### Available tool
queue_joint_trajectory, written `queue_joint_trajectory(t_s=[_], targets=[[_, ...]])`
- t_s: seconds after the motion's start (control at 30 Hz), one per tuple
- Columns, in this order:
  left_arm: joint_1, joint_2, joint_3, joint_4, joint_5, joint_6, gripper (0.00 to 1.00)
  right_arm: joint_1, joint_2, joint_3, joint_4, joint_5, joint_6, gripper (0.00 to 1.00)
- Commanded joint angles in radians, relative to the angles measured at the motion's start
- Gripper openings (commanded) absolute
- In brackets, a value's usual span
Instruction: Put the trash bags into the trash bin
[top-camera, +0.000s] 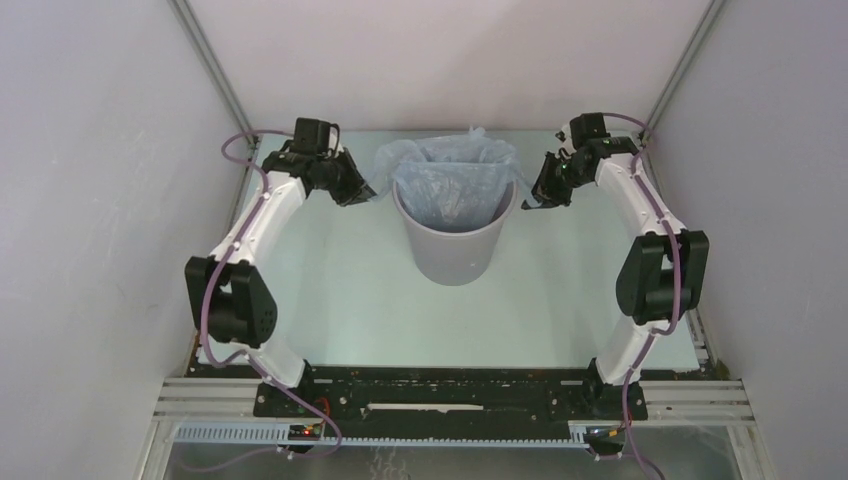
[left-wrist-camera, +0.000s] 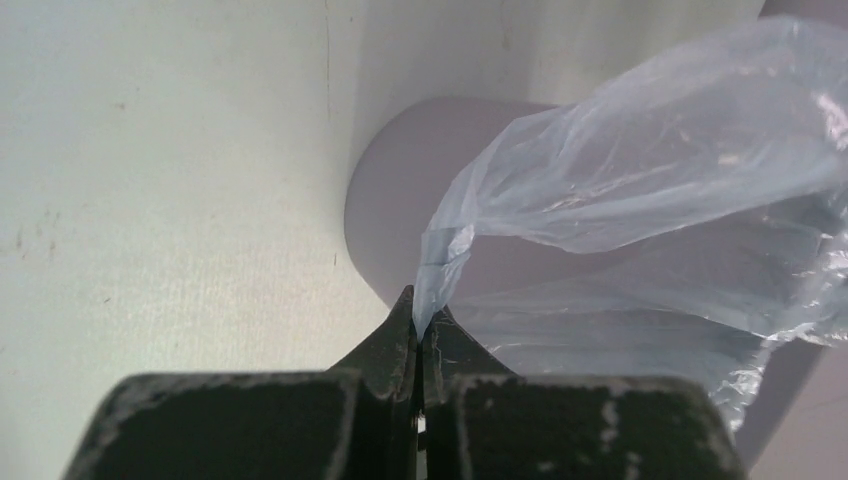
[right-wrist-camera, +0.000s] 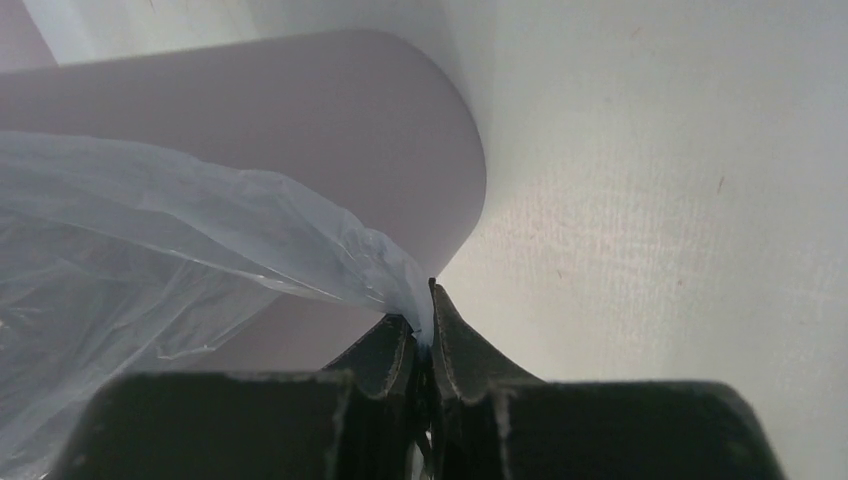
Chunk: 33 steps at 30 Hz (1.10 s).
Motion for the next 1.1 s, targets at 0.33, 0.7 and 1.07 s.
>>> queue_joint_trajectory(t_s=[0.33, 0.7, 1.07], targets=[[0.022, -0.239, -0.166, -0.109, 0.1, 0.059, 0.01, -0.162, -0.175, -0.056, -0.097, -0.188, -0.01, 0.17], [0.043, -0.412, -0.168, -0.187, 0.07, 0.047, 0.01, -0.206, -0.268, -0.053, -0.205, -0.157, -0.054, 0.18], [0.079, -0.552, -0.129, -0.266, -0.043, 0.063, 0.0, -0.249, -0.374, -0.106, -0.246, -0.126, -0.047, 0.07]])
